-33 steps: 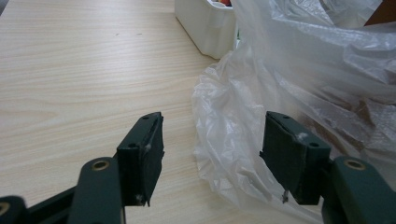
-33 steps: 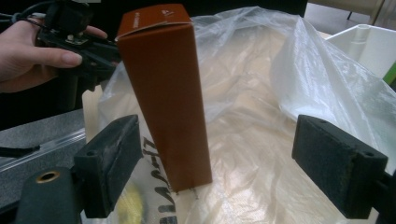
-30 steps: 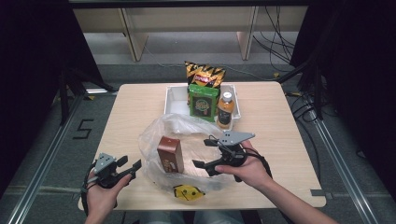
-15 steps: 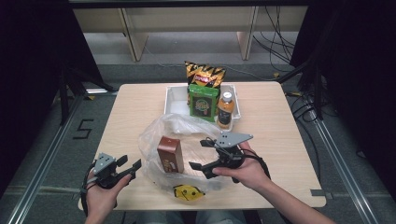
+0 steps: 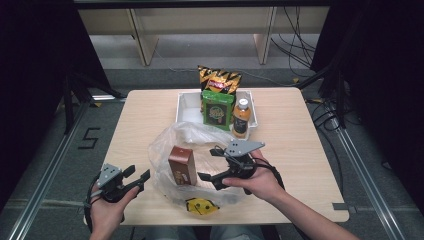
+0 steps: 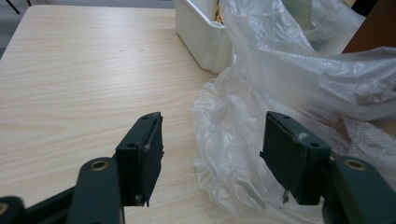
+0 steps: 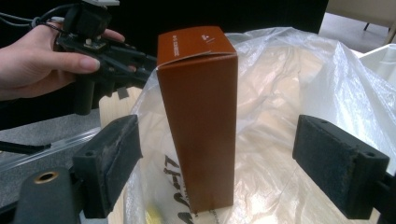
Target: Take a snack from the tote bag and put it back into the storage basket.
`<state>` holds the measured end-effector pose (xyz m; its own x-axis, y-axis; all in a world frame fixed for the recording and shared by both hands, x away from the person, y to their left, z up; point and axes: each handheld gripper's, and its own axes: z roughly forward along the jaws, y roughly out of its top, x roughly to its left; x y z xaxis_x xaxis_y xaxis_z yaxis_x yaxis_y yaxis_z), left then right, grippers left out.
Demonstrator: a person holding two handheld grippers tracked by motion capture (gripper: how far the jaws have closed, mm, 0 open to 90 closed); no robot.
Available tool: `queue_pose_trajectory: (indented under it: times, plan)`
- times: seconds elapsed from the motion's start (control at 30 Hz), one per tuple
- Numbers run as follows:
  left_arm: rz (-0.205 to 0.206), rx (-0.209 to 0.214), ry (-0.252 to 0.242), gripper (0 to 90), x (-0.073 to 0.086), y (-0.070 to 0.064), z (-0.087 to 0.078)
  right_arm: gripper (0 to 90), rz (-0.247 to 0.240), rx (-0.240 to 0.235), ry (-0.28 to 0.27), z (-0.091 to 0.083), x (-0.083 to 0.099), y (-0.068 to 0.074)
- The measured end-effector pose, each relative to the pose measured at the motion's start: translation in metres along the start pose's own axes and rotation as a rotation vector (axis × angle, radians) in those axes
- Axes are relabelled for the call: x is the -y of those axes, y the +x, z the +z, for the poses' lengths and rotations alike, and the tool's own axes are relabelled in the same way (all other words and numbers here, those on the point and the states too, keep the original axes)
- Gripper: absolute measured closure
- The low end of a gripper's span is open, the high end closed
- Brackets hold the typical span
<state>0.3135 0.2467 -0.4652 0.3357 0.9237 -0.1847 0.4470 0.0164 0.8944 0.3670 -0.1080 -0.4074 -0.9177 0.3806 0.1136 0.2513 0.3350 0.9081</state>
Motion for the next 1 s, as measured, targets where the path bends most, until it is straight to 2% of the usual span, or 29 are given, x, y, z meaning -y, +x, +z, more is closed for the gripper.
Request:
queue_pose_trajectory:
  times: [0.1, 0.23, 0.27, 0.33, 0.57, 0.63, 0.67, 0.73, 0.77, 0.8, 0.83, 0.9, 0.93, 0.97, 1.0]
  plan:
    - [-0.002, 0.000, -0.014, 37.4, -0.002, -0.001, -0.002, 16.1, -0.004, 0.018, -0.016, 0.001, 0.003, -0.002]
    - [0.000, -0.001, -0.010, 37.3, -0.001, -0.002, -0.001, 16.0, -0.016, 0.001, -0.006, 0.004, 0.000, 0.001]
    - [0.005, 0.002, -0.005, 37.3, -0.001, -0.002, -0.001, 16.0, -0.018, -0.001, -0.021, 0.007, -0.001, 0.003]
    - [0.007, 0.003, 0.000, 37.3, -0.001, -0.002, 0.000, 15.8, -0.023, -0.020, -0.002, 0.009, -0.005, 0.004]
    - [-0.001, 0.006, -0.003, 37.3, 0.000, -0.001, 0.001, 15.4, -0.051, -0.038, -0.018, 0.029, -0.016, 0.006]
    - [-0.002, 0.004, -0.002, 37.3, 0.000, -0.001, 0.000, 15.3, -0.042, -0.039, -0.009, 0.035, -0.017, 0.008]
    - [-0.003, 0.010, -0.006, 37.3, 0.000, -0.001, 0.000, 15.3, -0.060, -0.050, 0.003, 0.038, -0.019, 0.006]
    - [-0.003, 0.011, -0.006, 37.3, 0.000, -0.001, 0.000, 15.4, -0.055, -0.047, 0.008, 0.043, -0.021, 0.007]
    - [-0.001, 0.011, -0.005, 37.3, 0.000, -0.001, 0.000, 15.4, -0.077, -0.058, 0.006, 0.047, -0.021, 0.006]
    - [0.004, 0.013, 0.000, 37.3, 0.000, 0.000, 0.000, 15.4, -0.052, -0.053, 0.005, 0.049, -0.021, 0.008]
    - [0.005, 0.011, 0.002, 37.3, 0.000, 0.000, 0.000, 15.4, -0.081, -0.058, 0.012, 0.051, -0.022, 0.006]
    - [0.005, 0.011, 0.006, 37.2, 0.001, 0.000, 0.001, 15.5, -0.069, -0.064, 0.010, 0.056, -0.023, 0.005]
    - [0.006, 0.011, 0.007, 37.2, 0.001, 0.000, 0.001, 15.5, -0.085, -0.065, 0.005, 0.057, -0.024, 0.004]
    - [0.005, 0.012, 0.007, 37.2, 0.001, -0.001, 0.001, 15.5, -0.064, -0.060, 0.007, 0.058, -0.023, 0.004]
    - [0.006, 0.011, 0.007, 37.2, 0.001, 0.000, 0.001, 15.5, -0.091, -0.059, 0.008, 0.059, -0.024, 0.002]
